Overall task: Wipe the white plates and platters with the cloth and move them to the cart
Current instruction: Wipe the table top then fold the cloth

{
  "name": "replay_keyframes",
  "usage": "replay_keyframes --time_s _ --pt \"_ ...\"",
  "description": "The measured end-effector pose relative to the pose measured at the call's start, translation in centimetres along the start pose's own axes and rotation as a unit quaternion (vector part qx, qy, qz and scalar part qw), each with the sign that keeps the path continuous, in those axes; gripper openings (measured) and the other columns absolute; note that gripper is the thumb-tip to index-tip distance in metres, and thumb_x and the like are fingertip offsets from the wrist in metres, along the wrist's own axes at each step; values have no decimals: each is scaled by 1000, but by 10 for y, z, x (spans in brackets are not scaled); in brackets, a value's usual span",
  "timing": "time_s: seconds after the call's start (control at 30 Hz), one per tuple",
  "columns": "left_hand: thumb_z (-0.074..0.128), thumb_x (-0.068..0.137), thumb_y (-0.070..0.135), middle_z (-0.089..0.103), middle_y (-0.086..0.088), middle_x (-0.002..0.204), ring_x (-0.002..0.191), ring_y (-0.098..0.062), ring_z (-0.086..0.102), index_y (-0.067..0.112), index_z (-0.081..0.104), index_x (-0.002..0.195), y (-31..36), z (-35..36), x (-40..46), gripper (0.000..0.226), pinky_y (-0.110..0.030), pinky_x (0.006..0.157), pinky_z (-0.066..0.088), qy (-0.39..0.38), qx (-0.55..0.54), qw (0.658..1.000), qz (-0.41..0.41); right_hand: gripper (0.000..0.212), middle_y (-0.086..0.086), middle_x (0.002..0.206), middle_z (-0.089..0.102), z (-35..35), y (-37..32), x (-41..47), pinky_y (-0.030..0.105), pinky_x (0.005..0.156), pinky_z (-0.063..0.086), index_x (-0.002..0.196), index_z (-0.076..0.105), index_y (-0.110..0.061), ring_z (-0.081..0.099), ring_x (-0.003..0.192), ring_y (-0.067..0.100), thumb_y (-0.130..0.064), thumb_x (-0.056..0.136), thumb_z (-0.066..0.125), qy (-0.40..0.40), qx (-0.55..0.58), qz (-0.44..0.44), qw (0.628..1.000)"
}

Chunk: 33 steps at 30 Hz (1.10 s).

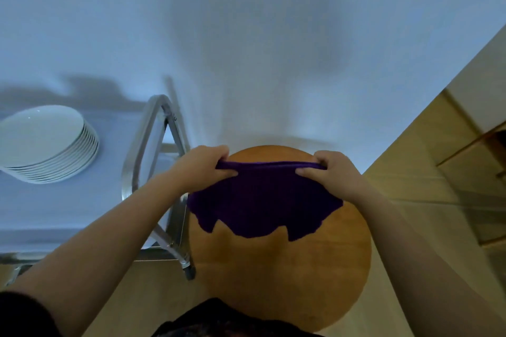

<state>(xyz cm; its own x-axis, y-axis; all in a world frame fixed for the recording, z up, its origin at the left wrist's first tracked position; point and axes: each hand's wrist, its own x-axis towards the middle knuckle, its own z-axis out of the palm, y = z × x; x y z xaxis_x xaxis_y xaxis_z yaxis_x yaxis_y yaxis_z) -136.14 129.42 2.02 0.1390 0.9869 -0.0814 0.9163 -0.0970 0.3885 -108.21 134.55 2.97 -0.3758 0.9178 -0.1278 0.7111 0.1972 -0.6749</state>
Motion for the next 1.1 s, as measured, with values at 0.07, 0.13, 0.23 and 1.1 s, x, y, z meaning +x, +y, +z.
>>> replay_keyframes --time_s 0.07,0.13,0.23,1.1 --pt "55 89 49 50 11 66 61 -4 47 29 40 71 -8 2 -2 30 -19 51 31 -34 15 999 -34 38 0 65 56 -1 -7 -1 19 50 41 66 52 -12 54 59 12 -44 78 68 33 6 4 999" --pt "49 92 49 48 10 65 59 -4 45 28 41 68 -11 5 -3 33 -21 51 30 -45 58 996 -53 37 0 66 56 -3 -12 -3 17 49 40 65 49 -14 53 59 12 -41 77 71 73 19 10 997" --pt "50 94 40 49 8 58 55 -6 46 24 46 62 -11 12 -3 37 -20 50 31 -41 -60 994 -80 28 5 77 61 -12 -19 -6 25 52 46 76 52 -12 60 67 18 -32 80 70 57 87 55 993" --pt "57 82 9 63 4 106 91 -13 59 22 52 122 70 -5 -12 43 -29 79 52 25 -192 980 35 44 10 117 66 19 -84 -36 50 111 25 115 59 -10 51 122 24 -30 76 52 -159 609 181 755"
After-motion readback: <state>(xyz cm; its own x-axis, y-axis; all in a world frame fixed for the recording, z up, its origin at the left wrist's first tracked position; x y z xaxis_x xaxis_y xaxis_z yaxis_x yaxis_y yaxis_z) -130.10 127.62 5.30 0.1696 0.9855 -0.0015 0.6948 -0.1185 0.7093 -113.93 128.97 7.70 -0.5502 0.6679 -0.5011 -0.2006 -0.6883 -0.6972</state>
